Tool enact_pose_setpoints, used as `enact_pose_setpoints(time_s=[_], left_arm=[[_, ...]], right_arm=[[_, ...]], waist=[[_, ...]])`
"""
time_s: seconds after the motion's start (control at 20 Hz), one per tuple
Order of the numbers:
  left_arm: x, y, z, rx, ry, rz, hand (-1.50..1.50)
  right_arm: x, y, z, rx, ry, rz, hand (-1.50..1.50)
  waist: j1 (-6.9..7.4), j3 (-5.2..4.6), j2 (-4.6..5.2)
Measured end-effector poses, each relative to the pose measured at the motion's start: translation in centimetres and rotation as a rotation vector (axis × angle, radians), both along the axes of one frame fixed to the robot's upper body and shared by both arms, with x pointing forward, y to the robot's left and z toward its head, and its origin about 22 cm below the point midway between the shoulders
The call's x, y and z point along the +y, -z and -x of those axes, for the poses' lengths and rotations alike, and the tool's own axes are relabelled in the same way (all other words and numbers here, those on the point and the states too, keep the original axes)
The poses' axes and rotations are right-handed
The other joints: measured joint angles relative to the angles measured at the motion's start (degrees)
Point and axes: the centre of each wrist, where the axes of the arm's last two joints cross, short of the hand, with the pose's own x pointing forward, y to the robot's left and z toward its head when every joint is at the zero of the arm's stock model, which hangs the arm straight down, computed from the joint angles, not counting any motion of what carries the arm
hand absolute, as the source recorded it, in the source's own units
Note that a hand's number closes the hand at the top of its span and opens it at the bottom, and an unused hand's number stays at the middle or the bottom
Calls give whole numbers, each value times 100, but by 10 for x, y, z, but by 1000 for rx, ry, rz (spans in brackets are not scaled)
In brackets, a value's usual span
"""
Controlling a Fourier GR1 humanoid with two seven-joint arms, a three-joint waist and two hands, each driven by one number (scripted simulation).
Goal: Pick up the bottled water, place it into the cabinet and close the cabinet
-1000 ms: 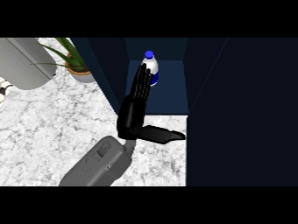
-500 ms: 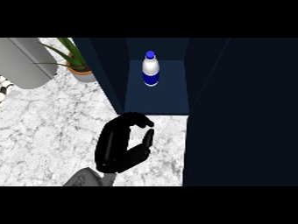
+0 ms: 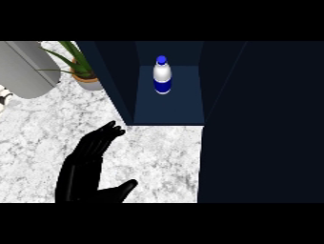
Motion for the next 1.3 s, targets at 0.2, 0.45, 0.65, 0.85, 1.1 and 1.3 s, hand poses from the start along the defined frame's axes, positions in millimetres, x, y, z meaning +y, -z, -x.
enact_pose_setpoints(time_s=[0.2,0.45,0.65,0.85,1.1,1.3], left_arm=[[24,-1,17,13,-34,34,-150],[49,-7,33,29,-55,72,-150],[66,-8,45,39,-69,71,-150],[78,-12,52,38,-73,75,-150],[96,-16,62,31,-56,74,-150],[106,-20,65,27,-32,71,-150]], right_arm=[[14,0,3,43,-101,-46,150],[31,-1,3,70,-219,-81,150],[35,-3,-3,47,-245,-59,150],[38,-4,-6,34,-232,-48,150],[44,-3,-5,53,-138,-81,150],[48,-3,-7,53,-101,-94,150]], waist=[[20,-9,3],[54,-27,-25],[127,-48,-50],[201,-63,-40],[332,-71,6],[499,-73,66]])
